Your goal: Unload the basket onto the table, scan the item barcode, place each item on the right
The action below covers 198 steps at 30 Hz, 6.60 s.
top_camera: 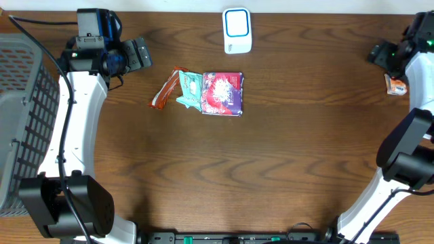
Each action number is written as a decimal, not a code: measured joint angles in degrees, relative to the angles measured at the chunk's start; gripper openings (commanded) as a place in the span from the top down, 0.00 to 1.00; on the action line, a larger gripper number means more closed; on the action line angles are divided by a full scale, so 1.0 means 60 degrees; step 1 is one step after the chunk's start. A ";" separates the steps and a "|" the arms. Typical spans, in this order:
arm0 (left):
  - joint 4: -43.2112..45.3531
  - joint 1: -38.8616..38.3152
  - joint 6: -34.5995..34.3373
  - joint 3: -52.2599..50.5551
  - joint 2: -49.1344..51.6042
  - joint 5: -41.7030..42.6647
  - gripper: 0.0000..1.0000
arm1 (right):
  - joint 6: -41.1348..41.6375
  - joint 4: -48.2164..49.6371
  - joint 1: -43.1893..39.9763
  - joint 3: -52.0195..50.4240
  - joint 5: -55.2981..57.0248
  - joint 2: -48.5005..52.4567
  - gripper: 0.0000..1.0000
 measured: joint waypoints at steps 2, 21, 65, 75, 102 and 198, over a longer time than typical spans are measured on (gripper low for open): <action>-0.0004 0.0000 0.0000 0.0000 0.0000 0.0000 0.02 | -0.0022 -0.0255 0.0175 -0.0007 -0.0951 0.0004 0.03; -0.0004 0.0000 0.0000 0.0000 0.0000 0.0000 0.02 | 0.0962 -0.0896 0.5526 -0.0025 -0.4634 0.0022 0.16; -0.0004 0.0000 0.0000 0.0000 0.0000 0.0004 0.02 | 0.1002 -0.3880 0.5901 0.0350 0.0918 0.0885 0.20; -0.0004 0.0000 0.0000 0.0000 0.0000 0.0000 0.02 | -0.0688 -0.3621 0.5996 0.0470 -0.0186 0.0583 0.08; -0.0004 0.0000 0.0000 0.0000 0.0000 0.0004 0.02 | -0.2197 -0.3093 0.6940 0.0546 -0.0259 -0.0546 0.18; -0.0004 0.0000 0.0000 0.0000 0.0000 0.0004 0.02 | -0.2153 -0.2612 0.2167 -0.1417 -0.4171 0.0641 0.51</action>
